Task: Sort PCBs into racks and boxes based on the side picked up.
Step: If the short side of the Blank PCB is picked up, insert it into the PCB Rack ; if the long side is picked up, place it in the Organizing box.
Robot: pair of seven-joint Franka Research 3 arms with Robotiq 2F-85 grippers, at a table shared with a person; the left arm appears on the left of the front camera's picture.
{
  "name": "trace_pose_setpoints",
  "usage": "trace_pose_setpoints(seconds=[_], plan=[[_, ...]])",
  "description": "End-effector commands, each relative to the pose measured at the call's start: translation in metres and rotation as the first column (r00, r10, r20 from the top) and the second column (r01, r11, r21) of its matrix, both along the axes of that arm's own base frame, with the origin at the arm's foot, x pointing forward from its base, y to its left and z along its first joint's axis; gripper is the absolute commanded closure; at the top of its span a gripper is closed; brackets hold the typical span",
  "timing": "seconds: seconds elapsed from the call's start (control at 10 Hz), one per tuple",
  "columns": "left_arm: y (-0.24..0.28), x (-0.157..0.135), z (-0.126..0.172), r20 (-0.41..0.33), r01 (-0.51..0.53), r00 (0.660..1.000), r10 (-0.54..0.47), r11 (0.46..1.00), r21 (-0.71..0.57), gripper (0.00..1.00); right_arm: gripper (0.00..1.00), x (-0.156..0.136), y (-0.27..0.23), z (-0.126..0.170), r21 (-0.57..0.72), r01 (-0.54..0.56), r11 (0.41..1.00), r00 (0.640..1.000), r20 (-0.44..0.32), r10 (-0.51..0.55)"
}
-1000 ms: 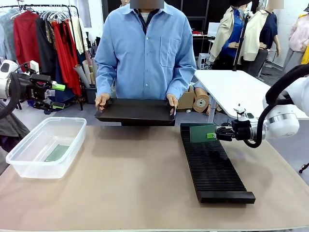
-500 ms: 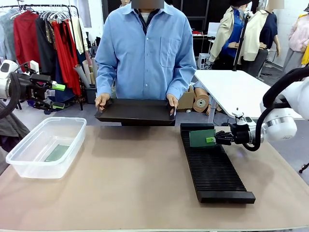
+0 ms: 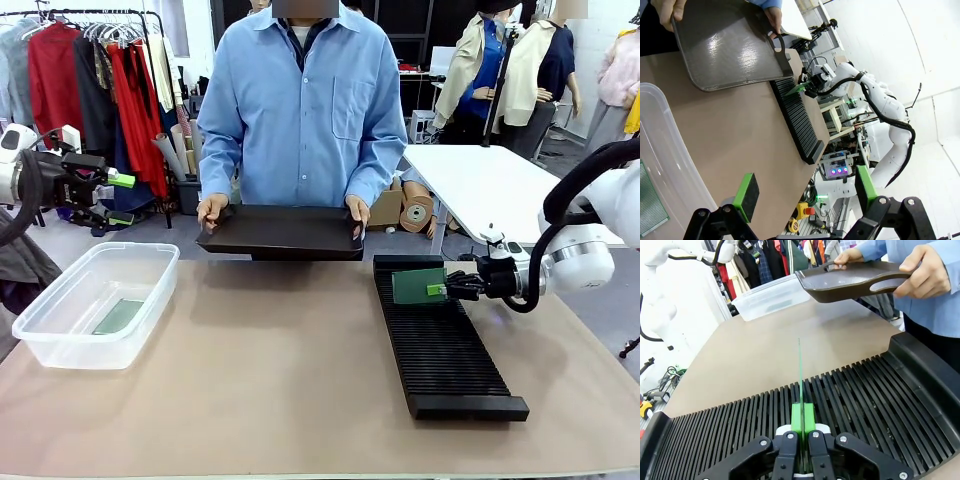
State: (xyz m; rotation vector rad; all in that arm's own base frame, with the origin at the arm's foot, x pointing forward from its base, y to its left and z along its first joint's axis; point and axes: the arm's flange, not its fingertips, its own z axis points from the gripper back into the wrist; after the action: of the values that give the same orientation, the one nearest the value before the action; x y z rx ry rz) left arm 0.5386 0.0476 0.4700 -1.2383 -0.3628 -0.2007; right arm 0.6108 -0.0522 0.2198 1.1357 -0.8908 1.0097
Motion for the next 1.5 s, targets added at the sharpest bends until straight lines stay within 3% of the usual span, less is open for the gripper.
trace_pose_setpoints(seconds=[0.0, 1.4], plan=[[0.001, 0.000, 0.002, -0.005, -0.003, 1.000, 0.003, 1.000, 0.002, 0.00, 1.00, 0.000, 0.000, 0.000, 0.001, 0.003, 1.000, 1.000, 0.000, -0.003], [0.001, 0.000, 0.002, -0.005, -0.003, 1.000, 0.003, 1.000, 0.002, 0.00, 1.00, -0.003, -0.010, -0.015, 0.031, -0.038, 0.999, 0.999, 0.028, 0.037]])
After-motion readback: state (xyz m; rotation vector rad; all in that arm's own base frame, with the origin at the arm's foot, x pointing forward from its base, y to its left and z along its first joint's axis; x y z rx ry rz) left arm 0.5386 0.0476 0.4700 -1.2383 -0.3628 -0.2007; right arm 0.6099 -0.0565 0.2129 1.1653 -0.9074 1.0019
